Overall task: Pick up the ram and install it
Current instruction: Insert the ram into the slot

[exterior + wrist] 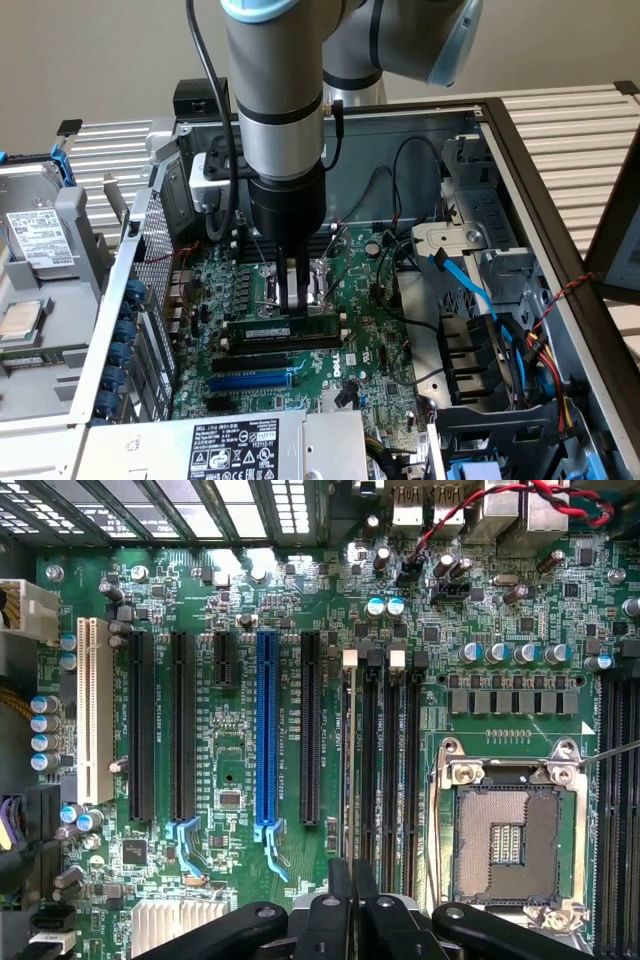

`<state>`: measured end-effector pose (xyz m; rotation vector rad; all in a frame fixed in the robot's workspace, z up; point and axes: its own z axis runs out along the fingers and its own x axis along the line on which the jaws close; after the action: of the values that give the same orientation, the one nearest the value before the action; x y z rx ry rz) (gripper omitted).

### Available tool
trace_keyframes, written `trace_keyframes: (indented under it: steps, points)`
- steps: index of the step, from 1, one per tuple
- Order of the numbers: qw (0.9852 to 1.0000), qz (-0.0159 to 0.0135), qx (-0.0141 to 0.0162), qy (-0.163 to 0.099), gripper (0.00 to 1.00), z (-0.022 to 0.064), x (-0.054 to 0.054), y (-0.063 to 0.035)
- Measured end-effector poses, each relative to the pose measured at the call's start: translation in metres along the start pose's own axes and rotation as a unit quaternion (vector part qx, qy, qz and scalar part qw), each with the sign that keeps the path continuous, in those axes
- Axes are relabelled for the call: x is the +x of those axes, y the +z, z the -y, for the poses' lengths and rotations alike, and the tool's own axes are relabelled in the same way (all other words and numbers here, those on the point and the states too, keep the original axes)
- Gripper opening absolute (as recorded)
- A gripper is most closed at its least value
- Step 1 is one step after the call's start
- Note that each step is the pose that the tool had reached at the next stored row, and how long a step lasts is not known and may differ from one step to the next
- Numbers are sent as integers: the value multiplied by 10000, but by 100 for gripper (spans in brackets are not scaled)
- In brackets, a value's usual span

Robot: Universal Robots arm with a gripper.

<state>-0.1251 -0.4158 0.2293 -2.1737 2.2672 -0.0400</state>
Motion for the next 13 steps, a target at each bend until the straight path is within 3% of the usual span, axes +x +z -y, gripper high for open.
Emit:
trace_keyframes:
  steps: [13]
  points:
    - [10000, 1, 3, 1, 13, -1, 0, 18]
